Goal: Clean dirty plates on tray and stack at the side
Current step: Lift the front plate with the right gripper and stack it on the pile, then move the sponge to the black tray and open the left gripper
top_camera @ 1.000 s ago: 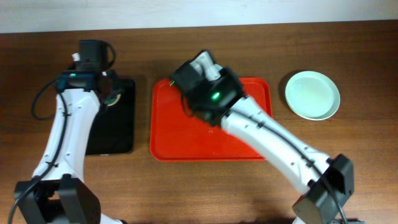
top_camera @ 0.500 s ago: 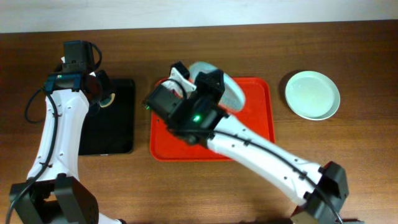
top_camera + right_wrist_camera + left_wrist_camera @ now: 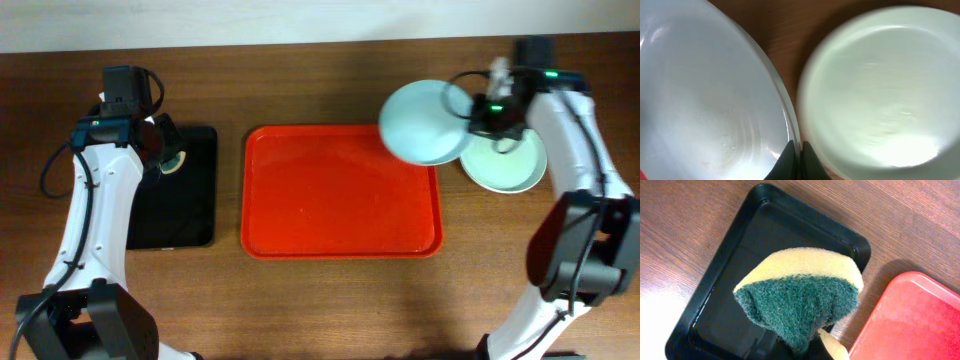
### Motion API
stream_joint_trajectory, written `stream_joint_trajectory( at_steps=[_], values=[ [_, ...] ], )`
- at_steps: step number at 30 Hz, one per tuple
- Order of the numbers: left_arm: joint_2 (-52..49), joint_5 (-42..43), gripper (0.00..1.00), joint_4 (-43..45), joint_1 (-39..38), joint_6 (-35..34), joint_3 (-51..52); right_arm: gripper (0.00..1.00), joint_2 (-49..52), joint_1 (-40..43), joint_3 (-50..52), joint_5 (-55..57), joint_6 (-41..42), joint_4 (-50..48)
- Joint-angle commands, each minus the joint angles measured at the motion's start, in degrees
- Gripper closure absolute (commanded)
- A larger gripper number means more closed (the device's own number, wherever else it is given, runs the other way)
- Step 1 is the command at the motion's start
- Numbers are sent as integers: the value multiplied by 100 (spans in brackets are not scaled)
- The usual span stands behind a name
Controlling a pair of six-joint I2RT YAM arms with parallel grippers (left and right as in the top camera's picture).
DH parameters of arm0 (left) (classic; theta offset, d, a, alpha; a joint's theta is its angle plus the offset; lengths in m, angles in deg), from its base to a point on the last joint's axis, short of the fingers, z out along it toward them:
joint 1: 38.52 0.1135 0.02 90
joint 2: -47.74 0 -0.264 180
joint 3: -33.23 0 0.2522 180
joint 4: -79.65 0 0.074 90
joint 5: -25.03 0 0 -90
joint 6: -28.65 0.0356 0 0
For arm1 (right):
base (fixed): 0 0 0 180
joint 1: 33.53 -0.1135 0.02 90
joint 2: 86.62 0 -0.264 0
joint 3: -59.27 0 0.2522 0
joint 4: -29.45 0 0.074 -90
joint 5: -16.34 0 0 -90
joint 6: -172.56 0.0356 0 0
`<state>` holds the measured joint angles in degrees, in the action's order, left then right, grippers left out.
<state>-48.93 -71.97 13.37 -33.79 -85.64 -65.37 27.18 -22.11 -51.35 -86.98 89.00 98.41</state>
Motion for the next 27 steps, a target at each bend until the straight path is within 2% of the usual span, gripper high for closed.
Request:
stream_joint_trajectory(
  at_steps=[1,8,12,13,15,16,17,23,27],
  values=[
    [-31,37,100,20,20,-50,48,96,103,953,387,-704,92,-111],
    [-31,15,100,61,20,-50,48,96,103,2190,1220,-708,96,-741],
    [-31,15,100,59,20,-48,48,96,103,2273,1344,-704,96,-957],
    [-31,13,100,59,22,-48,48,89,103,2247,1344,-704,96,-999],
    [-31,15,100,57,20,-48,48,29,103,2223,1344,-706,98,-1012],
    [-31,15,100,59,20,-48,48,9,101,2218,1344,-706,96,-1012],
    [-31,15,100,59,22,-48,48,0,98,2210,1333,-713,96,-984],
    [-387,15,100,151,22,-48,48,1,-341,2098,1292,-1047,190,-807],
    [-1152,13,100,280,39,-50,48,1,-1078,1746,1292,-1043,505,-785]
  ],
)
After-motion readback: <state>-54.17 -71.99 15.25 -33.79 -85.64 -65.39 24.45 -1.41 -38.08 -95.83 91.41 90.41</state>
